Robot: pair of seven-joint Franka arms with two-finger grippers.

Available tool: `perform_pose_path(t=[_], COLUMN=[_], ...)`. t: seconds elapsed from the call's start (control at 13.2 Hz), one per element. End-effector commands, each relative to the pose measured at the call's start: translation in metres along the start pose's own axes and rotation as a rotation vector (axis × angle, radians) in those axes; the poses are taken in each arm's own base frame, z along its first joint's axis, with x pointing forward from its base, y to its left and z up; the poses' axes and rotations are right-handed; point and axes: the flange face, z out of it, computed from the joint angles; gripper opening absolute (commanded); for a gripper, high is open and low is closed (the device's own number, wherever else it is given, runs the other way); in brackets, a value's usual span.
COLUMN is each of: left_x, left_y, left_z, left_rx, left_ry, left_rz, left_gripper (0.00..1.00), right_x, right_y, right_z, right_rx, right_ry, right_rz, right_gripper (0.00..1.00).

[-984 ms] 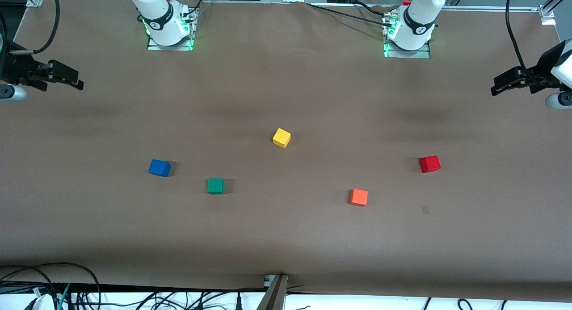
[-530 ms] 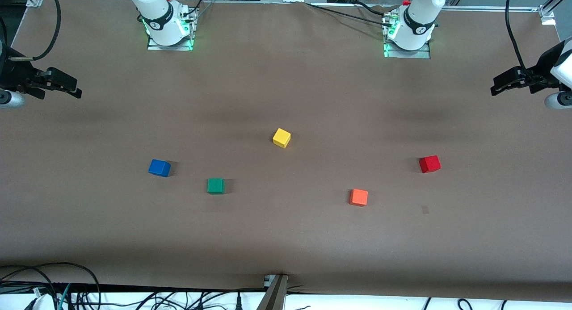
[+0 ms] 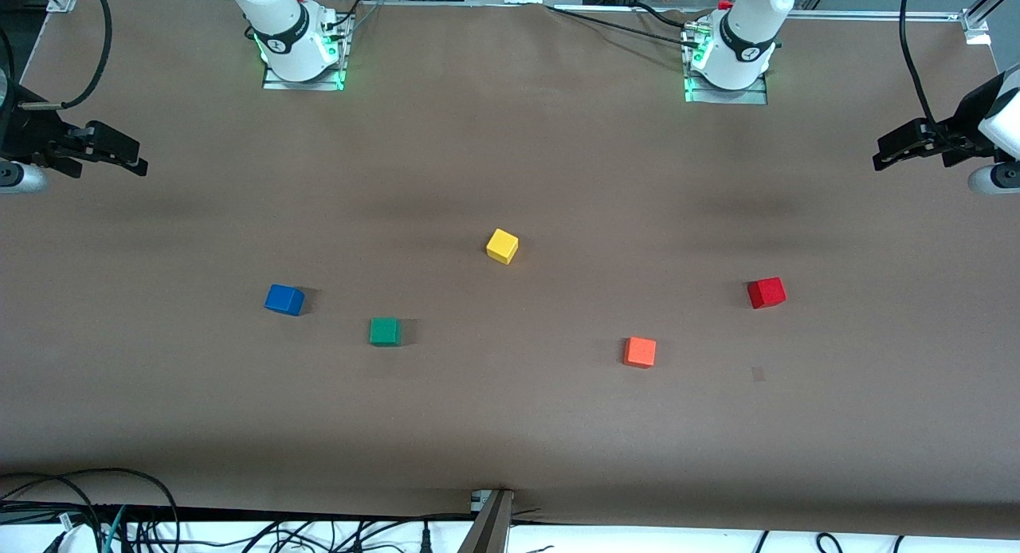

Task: Pass red block to right arm, stack on blue

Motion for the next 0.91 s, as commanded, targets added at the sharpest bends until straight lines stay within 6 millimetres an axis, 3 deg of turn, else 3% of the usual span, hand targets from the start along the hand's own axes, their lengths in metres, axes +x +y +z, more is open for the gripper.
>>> perform_pose_path(t=[0.0, 0.3, 0.61, 0.83], left_x=[-0.005, -0.003, 0.012, 0.025], left_y=[0.001, 0.006, 0.002, 0.009], left_z=[-0.006, -0.011, 0.008, 0.034], left_rx=[0.028, -0.006, -0.007, 0.007], left_ry=[0.007, 0.035, -0.007, -0.07], left_rz=[0.018, 0.024, 0.023, 0.029], left_gripper=[1.0, 1.0, 1.0, 1.0], right_x=[0.0, 0.0, 0.0, -0.001], right_y=[-0.006, -0.007, -0.005, -0.004], right_z=[-0.003, -0.003, -0.003, -0.003], right_rx=[-0.015, -0.016, -0.014, -0.012], right_ry=[0.004, 0.004, 0.001, 0.0], right_rz=[-0.006, -0.009, -0.005, -0.003], right_gripper=[1.0, 1.0, 1.0, 1.0])
